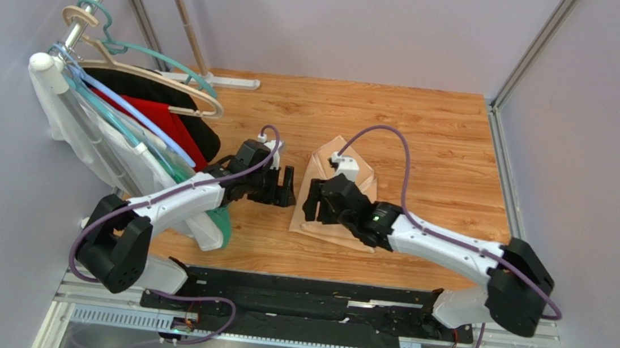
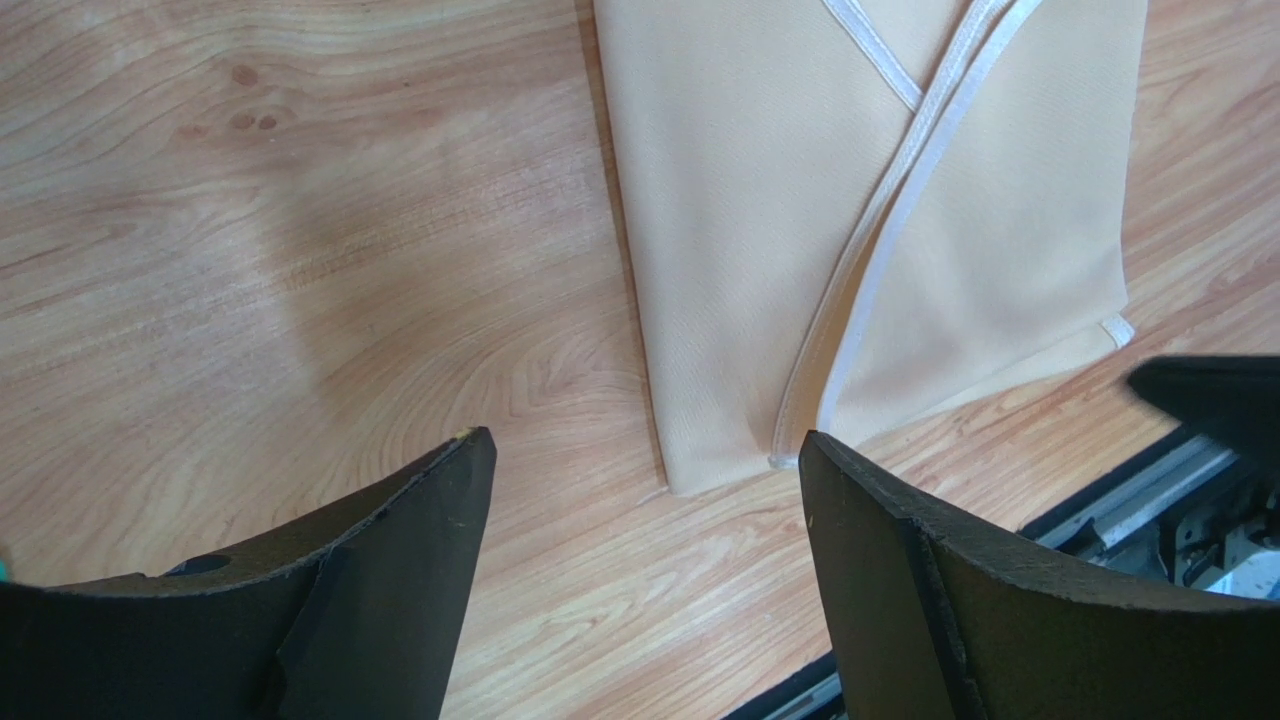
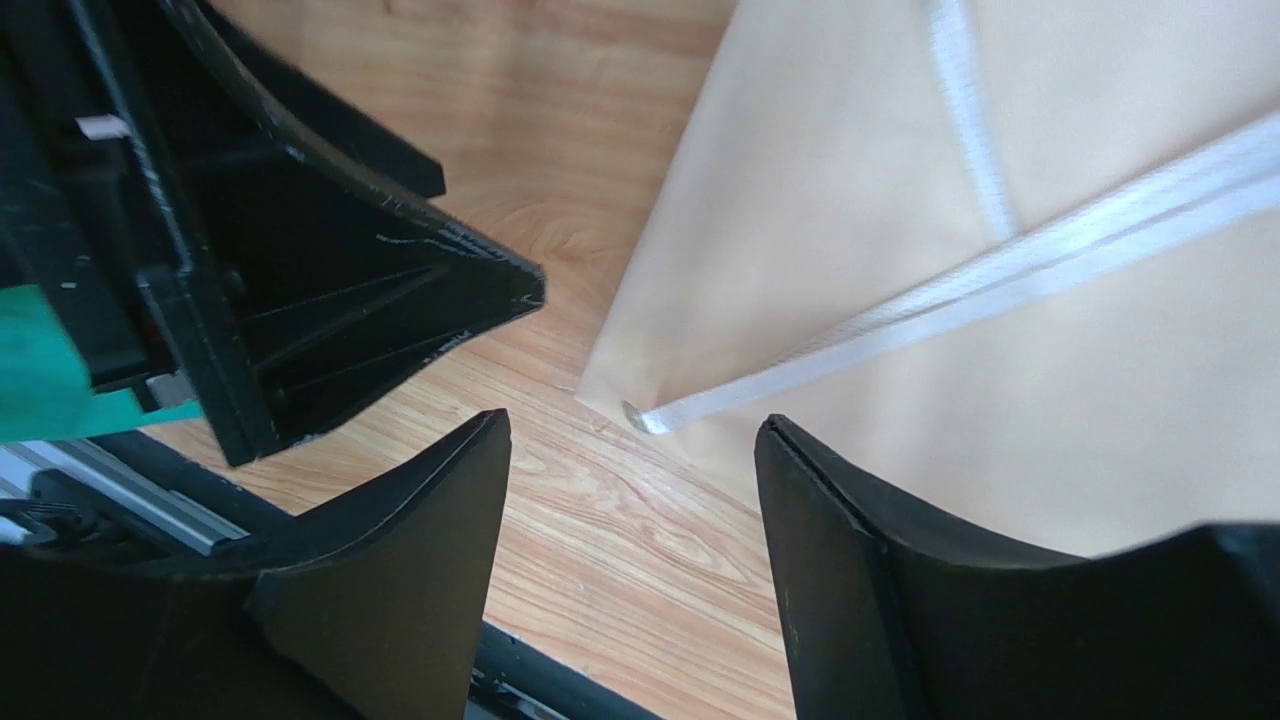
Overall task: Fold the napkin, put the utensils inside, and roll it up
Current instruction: Roll the napkin with the utensil
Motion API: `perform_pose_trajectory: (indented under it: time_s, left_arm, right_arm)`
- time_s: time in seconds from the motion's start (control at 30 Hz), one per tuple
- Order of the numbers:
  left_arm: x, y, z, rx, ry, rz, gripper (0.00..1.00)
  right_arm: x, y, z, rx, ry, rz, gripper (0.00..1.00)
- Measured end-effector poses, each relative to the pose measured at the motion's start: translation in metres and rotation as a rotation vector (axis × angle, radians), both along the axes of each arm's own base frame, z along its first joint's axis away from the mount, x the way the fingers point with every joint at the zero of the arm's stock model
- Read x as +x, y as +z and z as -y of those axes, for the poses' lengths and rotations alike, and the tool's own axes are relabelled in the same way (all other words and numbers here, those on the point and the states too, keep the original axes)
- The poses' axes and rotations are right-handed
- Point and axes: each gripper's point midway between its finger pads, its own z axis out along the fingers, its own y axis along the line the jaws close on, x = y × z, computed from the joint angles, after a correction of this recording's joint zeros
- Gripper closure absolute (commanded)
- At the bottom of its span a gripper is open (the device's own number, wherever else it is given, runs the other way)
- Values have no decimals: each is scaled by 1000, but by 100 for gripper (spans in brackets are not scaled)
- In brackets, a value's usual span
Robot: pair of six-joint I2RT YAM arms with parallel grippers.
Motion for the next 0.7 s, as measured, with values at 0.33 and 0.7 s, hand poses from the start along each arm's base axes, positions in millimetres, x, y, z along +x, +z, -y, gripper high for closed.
perform_pose_trajectory:
  time_s: [0.33, 0.7]
  left_arm:
    - [-16, 2, 15, -29, -55, -25, 15]
    - [-30, -11, 21, -30, -86, -101, 14]
  right_arm:
    - [-28, 7, 82, -136, 101, 86, 33]
    - [-60, -41, 89, -353, 380, 77, 33]
